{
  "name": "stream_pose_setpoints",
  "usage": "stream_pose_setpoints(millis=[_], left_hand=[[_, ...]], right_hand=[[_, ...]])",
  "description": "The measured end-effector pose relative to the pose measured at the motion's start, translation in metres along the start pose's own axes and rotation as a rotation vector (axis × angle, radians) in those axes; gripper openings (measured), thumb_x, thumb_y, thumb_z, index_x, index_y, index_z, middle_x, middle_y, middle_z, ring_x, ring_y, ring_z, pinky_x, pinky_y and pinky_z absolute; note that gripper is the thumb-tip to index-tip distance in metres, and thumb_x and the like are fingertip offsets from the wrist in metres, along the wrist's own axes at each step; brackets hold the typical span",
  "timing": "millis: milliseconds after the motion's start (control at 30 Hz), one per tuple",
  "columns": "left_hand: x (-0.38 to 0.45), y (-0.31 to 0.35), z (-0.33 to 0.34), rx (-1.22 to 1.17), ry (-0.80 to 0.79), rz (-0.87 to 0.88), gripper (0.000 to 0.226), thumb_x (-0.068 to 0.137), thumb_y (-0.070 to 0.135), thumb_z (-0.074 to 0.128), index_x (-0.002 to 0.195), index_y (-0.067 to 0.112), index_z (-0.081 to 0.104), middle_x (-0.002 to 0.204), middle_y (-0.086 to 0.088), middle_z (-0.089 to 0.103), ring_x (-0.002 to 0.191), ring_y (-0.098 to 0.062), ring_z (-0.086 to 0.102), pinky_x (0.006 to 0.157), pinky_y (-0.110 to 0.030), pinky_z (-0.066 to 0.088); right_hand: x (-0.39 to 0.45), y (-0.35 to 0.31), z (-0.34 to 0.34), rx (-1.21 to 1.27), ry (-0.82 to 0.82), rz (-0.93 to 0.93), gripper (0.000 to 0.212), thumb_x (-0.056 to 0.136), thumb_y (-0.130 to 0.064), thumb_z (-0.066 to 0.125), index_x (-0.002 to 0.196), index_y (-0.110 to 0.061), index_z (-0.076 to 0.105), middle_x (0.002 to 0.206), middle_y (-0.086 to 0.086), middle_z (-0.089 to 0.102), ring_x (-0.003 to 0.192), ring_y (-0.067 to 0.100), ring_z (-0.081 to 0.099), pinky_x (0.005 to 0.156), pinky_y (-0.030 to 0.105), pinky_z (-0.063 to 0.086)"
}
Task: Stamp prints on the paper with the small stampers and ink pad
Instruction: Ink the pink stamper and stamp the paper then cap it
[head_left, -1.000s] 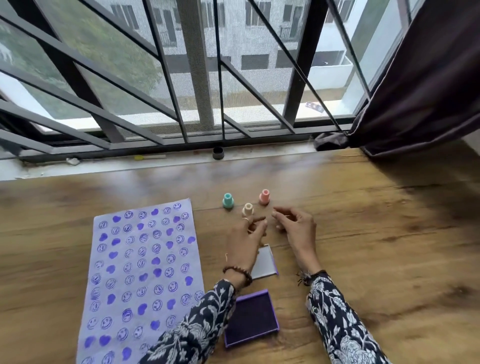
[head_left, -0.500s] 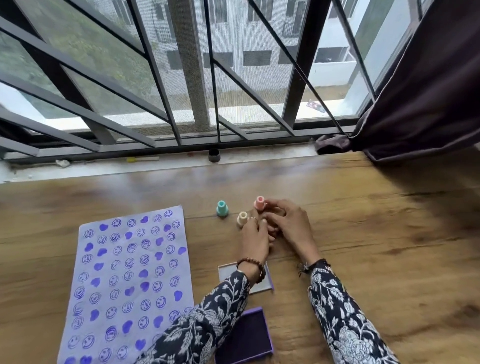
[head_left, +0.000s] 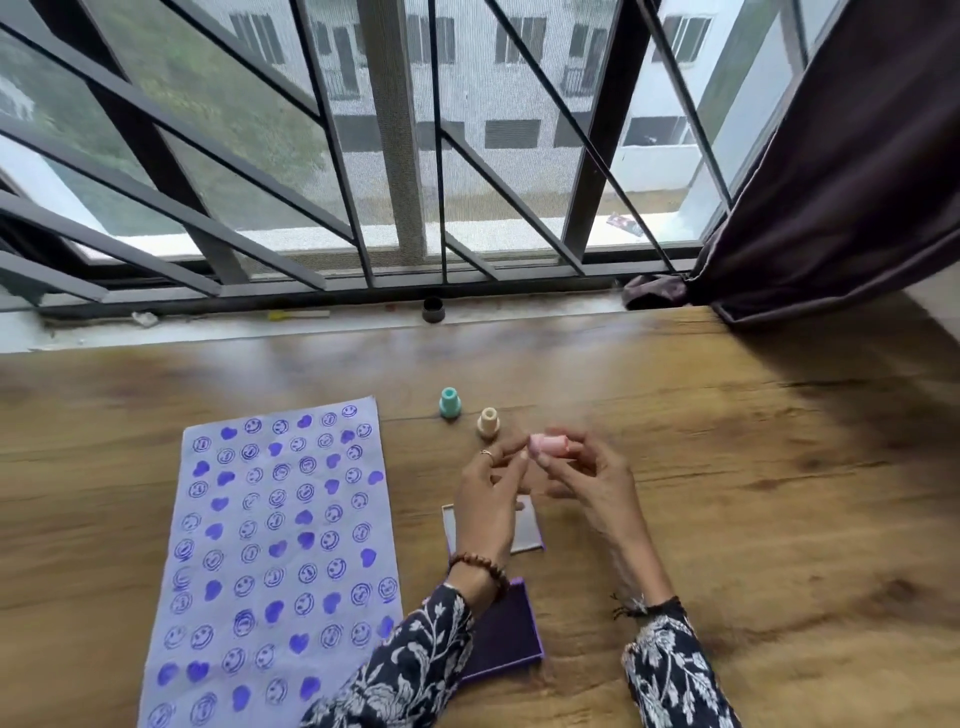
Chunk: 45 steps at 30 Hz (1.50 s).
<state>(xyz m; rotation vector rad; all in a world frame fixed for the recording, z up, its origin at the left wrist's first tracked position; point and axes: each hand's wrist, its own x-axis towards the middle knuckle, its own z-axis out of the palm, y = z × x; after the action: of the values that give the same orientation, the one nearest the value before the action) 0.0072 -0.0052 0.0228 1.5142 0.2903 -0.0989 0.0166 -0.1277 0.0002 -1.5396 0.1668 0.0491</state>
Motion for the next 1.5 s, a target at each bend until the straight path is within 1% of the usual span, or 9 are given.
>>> stream_pose_setpoints(millis=[100,333,600,700,800,1033,1200,1333,1500], left_hand=[[-0.012,0.005,-0.020,-0.102,-0.091,-0.031,0.016,0.082,0.005,0.061,0.097,0.009,0.065,0.087,-0.004,0.067,0.072,-0.002,0.063,0.059,-0.008,0.048],[-0.054,0.004,-0.060,-0.189,-0.346,-0.105,0.023,0.076,0.007,0.064,0.099,0.011,0.068,0.087,-0.002,0.074,0.082,-0.009,0.067,0.073,-0.015,0.055],[-0.078,0.004,-0.086,-0.003,-0.265,0.048,0.021,0.071,0.009,0.073,0.092,0.009,0.072,0.087,-0.002,0.075,0.082,-0.002,0.066,0.072,-0.012,0.052],[-0.081,0.000,-0.097,0.002,-0.224,0.063,0.027,0.067,-0.001,0.073,0.091,0.011,0.072,0.080,0.006,0.075,0.076,0.000,0.066,0.067,-0.010,0.051],[-0.079,-0.005,-0.112,0.029,-0.184,0.065,0.030,0.067,-0.006,0.072,0.094,0.007,0.071,0.087,-0.006,0.073,0.075,-0.001,0.067,0.069,-0.010,0.052],[-0.074,-0.023,-0.133,0.231,-0.221,0.060,0.025,0.072,-0.004,0.070,0.095,0.005,0.069,0.092,-0.009,0.070,0.067,0.012,0.062,0.066,-0.002,0.047],[-0.069,-0.035,-0.136,0.426,-0.266,0.123,0.019,0.077,0.008,0.067,0.096,0.013,0.069,0.090,-0.007,0.071,0.081,-0.007,0.059,0.073,-0.006,0.042],[-0.062,-0.040,-0.136,0.478,-0.283,0.151,0.014,0.081,0.011,0.064,0.094,0.015,0.067,0.090,0.000,0.068,0.084,-0.007,0.059,0.068,0.002,0.039],[-0.054,-0.039,-0.136,0.489,-0.360,0.116,0.005,0.086,0.019,0.058,0.090,0.023,0.059,0.093,-0.002,0.067,0.069,0.009,0.053,0.058,-0.005,0.041]], right_hand=[[-0.034,-0.004,0.007,0.112,-0.047,0.029,0.024,0.075,0.003,0.067,0.090,-0.016,0.067,0.074,-0.006,0.075,0.071,0.006,0.066,0.057,0.019,0.055],[-0.095,-0.011,0.027,0.235,-0.066,0.023,0.024,0.071,0.000,0.069,0.092,-0.011,0.072,0.079,0.000,0.076,0.079,0.009,0.069,0.068,0.016,0.054],[-0.118,-0.009,0.046,0.242,-0.070,0.053,0.030,0.064,-0.030,0.076,0.088,-0.012,0.075,0.082,0.003,0.075,0.081,0.014,0.064,0.070,0.017,0.054],[-0.125,-0.006,0.056,0.425,-0.045,0.176,0.055,0.040,-0.052,0.087,0.077,-0.013,0.077,0.070,0.000,0.075,0.066,0.006,0.066,0.061,0.014,0.054],[-0.133,0.000,0.060,0.610,0.017,0.287,0.059,0.024,-0.046,0.092,0.068,-0.010,0.076,0.061,0.000,0.073,0.054,0.004,0.066,0.052,0.013,0.054],[-0.151,0.006,0.058,0.704,0.114,0.358,0.013,0.064,-0.014,0.066,0.071,-0.009,0.076,0.068,0.002,0.075,0.056,0.004,0.067,0.052,0.013,0.054],[-0.158,0.013,0.054,0.073,0.288,0.211,0.010,0.075,-0.008,0.071,0.077,-0.017,0.073,0.078,0.005,0.073,0.070,0.008,0.064,0.062,0.014,0.054],[-0.162,0.012,0.060,-0.596,0.335,-0.018,0.008,0.076,-0.021,0.073,0.078,-0.027,0.069,0.078,-0.006,0.066,0.070,0.006,0.061,0.063,0.011,0.043],[-0.175,0.014,0.073,-1.030,0.231,-0.189,0.006,0.084,-0.014,0.064,0.089,-0.018,0.063,0.085,-0.003,0.065,0.070,0.014,0.062,0.057,0.025,0.050]])
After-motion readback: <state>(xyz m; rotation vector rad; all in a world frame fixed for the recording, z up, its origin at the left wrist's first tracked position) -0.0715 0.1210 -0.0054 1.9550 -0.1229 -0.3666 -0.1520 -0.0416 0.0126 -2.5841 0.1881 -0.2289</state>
